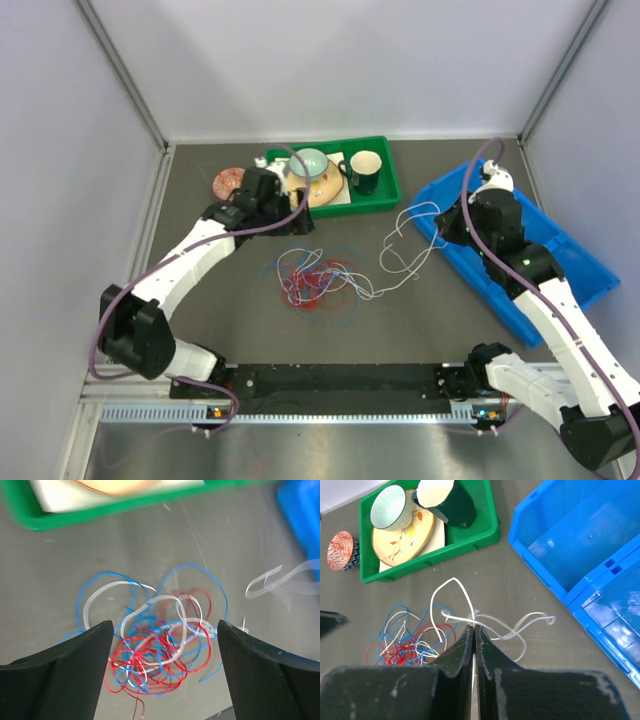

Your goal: Untangle the cables

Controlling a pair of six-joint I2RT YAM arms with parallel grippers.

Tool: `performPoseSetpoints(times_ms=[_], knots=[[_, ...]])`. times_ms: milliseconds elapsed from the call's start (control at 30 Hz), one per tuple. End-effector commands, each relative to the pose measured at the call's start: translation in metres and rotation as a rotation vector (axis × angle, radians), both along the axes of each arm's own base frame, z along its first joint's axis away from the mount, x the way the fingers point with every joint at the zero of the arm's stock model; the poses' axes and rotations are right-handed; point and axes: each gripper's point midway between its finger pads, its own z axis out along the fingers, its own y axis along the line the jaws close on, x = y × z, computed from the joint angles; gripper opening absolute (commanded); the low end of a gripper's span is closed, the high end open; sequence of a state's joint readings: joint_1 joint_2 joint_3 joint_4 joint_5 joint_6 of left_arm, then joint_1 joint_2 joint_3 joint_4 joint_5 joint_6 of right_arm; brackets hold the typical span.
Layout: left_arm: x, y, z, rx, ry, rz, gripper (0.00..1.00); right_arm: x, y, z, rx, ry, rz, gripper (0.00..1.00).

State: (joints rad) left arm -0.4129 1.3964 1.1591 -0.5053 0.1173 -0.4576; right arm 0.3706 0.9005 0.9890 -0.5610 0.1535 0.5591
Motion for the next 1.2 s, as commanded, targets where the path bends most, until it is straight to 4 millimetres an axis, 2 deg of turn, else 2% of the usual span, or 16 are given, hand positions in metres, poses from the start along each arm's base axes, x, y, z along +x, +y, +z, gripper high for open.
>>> performPoseSetpoints(times_ms=[0,100,233,300,333,367,433,467,667,700,900,1000,1033,1133,1167], knots=[[-0.019,-0.027,-0.012,0.165,-0.011,-0.173,0.85,0.005,0.001,0.034,0.045,-0.098,-0.005,0.0],[-0.033,-0.055,-0.022,0.209,-0.014,-0.266,0.83,0.004,0.001,0.033,0.046,-0.095,-0.006,0.0],[-0.029,-0.075,-0.036,0.233,-0.003,-0.272,0.76,0.003,0.0,0.032,0.048,-0.095,-0.007,0.0],[-0.029,-0.09,-0.049,0.225,0.026,-0.283,0.75,0.003,-0.001,0.032,0.045,-0.096,-0.01,0.0],[-0.027,-0.098,-0.047,0.217,0.019,-0.286,0.74,0.003,-0.002,0.031,0.043,-0.096,-0.015,0.0],[-0.029,-0.106,-0.058,0.229,0.043,-0.295,0.74,0.002,-0.002,0.031,0.045,-0.098,-0.013,0.0],[-0.027,-0.119,-0.06,0.225,0.047,-0.311,0.73,0.001,-0.003,0.031,0.043,-0.1,-0.015,0.0],[-0.03,-0.125,-0.071,0.246,0.063,-0.322,0.73,0.001,-0.003,0.031,0.041,-0.099,-0.017,0.0],[-0.032,-0.141,-0.09,0.252,0.102,-0.366,0.7,-0.002,-0.004,0.031,0.042,-0.099,-0.019,0.0],[-0.037,-0.146,-0.092,0.236,0.12,-0.391,0.69,-0.002,-0.005,0.031,0.041,-0.099,-0.022,0.0],[-0.038,-0.147,-0.109,0.253,0.158,-0.399,0.6,-0.001,-0.006,0.03,0.039,-0.098,-0.026,0.0],[-0.037,-0.147,-0.11,0.256,0.158,-0.393,0.45,-0.001,-0.005,0.031,0.041,-0.099,-0.025,0.0],[-0.036,-0.147,-0.109,0.255,0.155,-0.39,0.33,-0.001,-0.005,0.031,0.042,-0.099,-0.024,0.0],[-0.033,-0.145,-0.102,0.257,0.138,-0.372,0.14,-0.001,-0.005,0.033,0.042,-0.102,-0.022,0.0],[-0.028,-0.141,-0.096,0.27,0.114,-0.347,0.05,-0.001,-0.005,0.033,0.041,-0.102,-0.024,0.0]])
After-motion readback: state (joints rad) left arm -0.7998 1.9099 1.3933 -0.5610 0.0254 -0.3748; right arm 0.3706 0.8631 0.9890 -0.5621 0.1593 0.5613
